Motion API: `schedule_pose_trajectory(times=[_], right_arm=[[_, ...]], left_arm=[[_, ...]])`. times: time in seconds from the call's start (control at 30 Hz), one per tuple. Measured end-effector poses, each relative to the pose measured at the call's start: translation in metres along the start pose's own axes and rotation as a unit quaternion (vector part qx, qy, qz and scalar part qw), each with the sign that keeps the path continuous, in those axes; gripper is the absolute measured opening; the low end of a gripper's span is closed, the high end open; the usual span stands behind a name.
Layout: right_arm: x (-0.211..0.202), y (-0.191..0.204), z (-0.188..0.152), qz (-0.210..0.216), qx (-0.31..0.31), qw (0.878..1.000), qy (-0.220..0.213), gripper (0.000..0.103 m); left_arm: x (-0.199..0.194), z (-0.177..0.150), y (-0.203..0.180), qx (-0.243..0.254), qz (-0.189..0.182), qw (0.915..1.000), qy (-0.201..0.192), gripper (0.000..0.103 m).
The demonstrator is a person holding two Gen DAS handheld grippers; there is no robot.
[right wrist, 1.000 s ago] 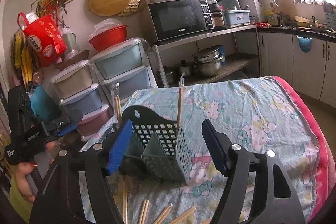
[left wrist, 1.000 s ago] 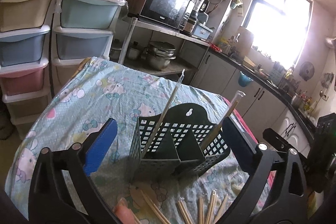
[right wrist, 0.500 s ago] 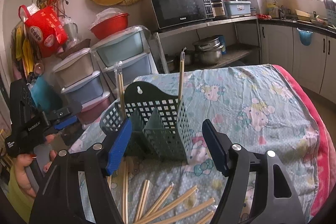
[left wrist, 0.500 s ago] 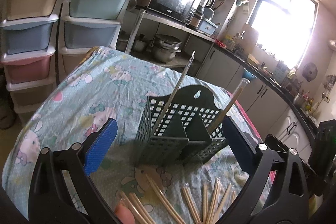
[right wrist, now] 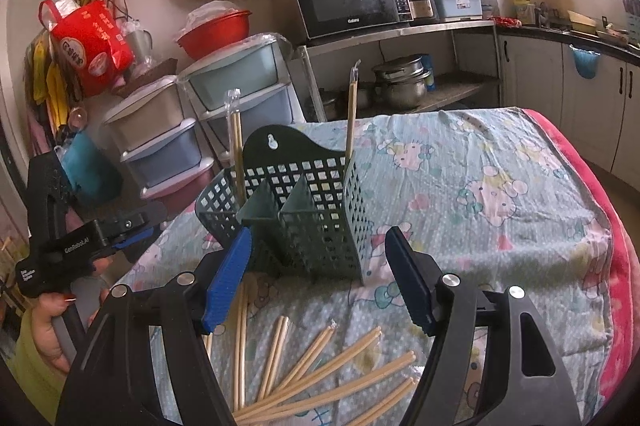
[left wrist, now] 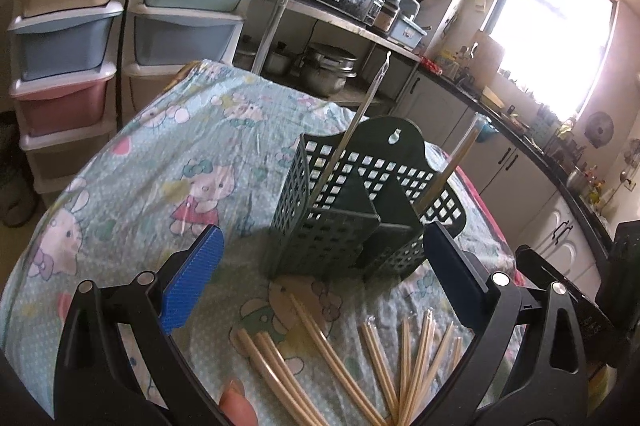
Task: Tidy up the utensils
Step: 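Move both tools back down toward the chopstick pile, then close the left tool on a chopstick while the right tool grasps another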
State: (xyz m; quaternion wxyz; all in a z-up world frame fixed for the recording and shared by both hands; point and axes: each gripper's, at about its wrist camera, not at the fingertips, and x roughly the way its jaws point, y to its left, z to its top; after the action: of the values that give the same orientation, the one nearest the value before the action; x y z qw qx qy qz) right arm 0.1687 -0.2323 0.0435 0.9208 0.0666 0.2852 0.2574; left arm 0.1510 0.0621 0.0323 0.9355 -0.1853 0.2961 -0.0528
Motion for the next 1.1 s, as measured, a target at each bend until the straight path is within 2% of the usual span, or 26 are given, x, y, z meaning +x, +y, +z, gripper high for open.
schedule_pose_trajectory(times=[0.67,0.97,1.1], right_arm=[[0.008,-0.001,-0.031,-0.003,0.003,0.999,0.050,0.067],[0.022,-0.004,-0.047,-0.001,0.009,0.995,0.094,0.066],[0.032,-0.009,-0.055,-0.005,0.019,0.992,0.121,0.056]], left_arm=[[0.003,-0.035,0.011,-0.007,0.022,0.9990,0.038,0.092],[0.009,-0.056,0.026,-0.029,0.030,0.9966,0.071,0.092],[0.012,-0.063,0.031,-0.037,0.030,0.9952,0.086,0.087]])
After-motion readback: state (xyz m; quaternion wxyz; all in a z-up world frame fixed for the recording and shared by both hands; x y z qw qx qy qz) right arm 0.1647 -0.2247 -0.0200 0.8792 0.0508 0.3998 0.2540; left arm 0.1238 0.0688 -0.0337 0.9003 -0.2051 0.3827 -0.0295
